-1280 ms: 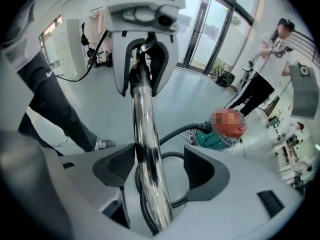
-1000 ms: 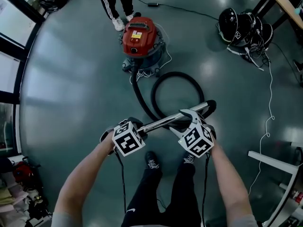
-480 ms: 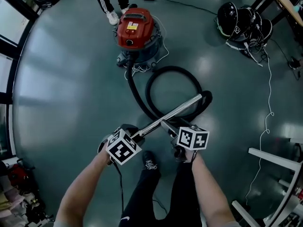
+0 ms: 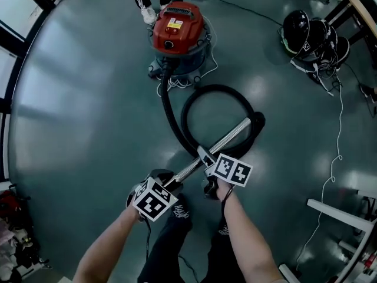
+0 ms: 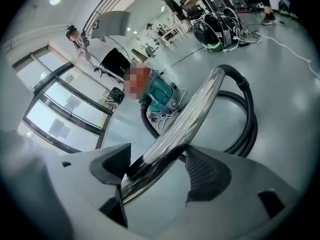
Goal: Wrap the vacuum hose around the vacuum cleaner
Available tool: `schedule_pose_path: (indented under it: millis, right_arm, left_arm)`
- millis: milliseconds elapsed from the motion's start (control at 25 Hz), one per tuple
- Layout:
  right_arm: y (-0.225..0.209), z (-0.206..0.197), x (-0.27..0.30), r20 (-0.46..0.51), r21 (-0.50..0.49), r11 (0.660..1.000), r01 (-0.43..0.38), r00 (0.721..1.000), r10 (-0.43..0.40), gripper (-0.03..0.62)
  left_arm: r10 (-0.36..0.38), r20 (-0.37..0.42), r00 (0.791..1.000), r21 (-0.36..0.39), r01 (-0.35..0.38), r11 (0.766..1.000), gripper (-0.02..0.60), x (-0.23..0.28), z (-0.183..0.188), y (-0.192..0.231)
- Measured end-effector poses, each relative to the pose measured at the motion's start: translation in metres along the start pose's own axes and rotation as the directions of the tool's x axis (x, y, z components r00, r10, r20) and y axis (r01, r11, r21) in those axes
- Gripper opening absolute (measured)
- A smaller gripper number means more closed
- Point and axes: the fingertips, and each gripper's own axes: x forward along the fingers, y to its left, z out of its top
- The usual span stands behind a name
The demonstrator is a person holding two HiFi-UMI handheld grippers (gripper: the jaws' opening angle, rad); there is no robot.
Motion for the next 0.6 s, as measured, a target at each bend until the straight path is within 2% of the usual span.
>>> schedule_pose_path:
  millis: [120,280,440,600]
  right_arm:
    - [-0.008,-0.009,0.012,-0.019,-0.068,0.998,-0.008,1.0,0.007,0.337]
    - [-0.025,-0.013,0.03,-0.041,-0.173,0.985,-0.021,0.999,0.014,0.325]
    - [-0.041,-0.017,0.05,-0.06,-0.321,0.946,-0.045,0.998,0.027,0.321]
    - [-0.063,-0.023,0.076,-0.082,-0.431,0.9,-0.059,0.996,0.026,0.31]
  left_arm:
    - [0.012,0.05,0.999,-0.086,-0.008,0.996,0.196,0.02,-0.014,-0.006]
    - [0.042,0.094,0.995,-0.14,-0.029,0.99,0.198,0.053,-0.023,-0.016]
    - [0.094,0.071,0.993,-0.124,-0.085,0.989,0.201,0.102,-0.036,-0.029]
    - [0.109,0.098,0.989,-0.204,-0.087,0.975,0.202,0.153,-0.045,-0.028]
